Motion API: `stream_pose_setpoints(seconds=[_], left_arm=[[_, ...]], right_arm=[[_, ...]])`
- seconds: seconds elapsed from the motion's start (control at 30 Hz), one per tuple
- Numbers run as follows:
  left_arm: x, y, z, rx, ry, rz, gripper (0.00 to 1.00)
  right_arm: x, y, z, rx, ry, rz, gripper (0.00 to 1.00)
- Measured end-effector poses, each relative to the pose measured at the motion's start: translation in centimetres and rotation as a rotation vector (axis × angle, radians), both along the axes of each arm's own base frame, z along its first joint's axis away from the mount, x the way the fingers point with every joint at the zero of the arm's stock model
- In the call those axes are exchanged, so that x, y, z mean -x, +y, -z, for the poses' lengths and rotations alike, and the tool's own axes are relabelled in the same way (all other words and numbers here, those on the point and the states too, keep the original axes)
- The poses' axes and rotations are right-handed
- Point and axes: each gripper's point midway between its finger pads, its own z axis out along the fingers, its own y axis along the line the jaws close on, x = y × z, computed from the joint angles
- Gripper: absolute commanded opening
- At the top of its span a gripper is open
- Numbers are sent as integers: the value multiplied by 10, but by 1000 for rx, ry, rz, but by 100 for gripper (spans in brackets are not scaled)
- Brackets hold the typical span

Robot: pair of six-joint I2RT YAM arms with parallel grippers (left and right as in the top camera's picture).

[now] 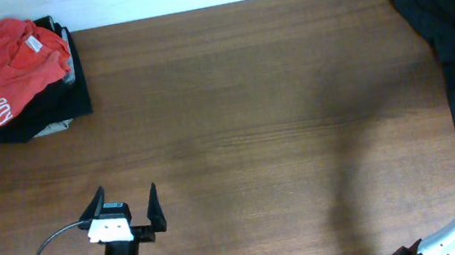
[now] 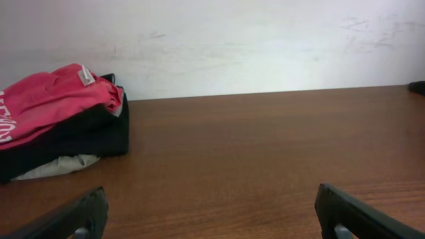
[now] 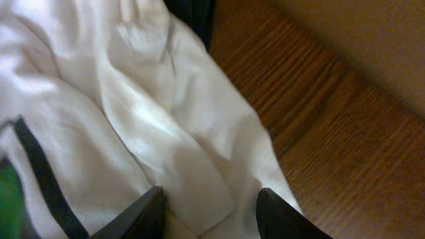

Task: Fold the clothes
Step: 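Lower the right gripper onto the white T-shirt and pinch its fabric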

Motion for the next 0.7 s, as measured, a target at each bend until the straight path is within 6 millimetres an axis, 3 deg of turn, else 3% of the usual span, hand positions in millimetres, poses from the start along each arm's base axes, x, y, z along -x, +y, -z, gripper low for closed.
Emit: stream_pose_setpoints(seconds=[0.17,0.7], left_arm=[[0,0,0,0,0,0,100],[0,0,0,0,0,0,100]], right_arm=[[-3,0,3,-4,-4,-9,26],[-3,-3,-12,-33,32,-6,19]])
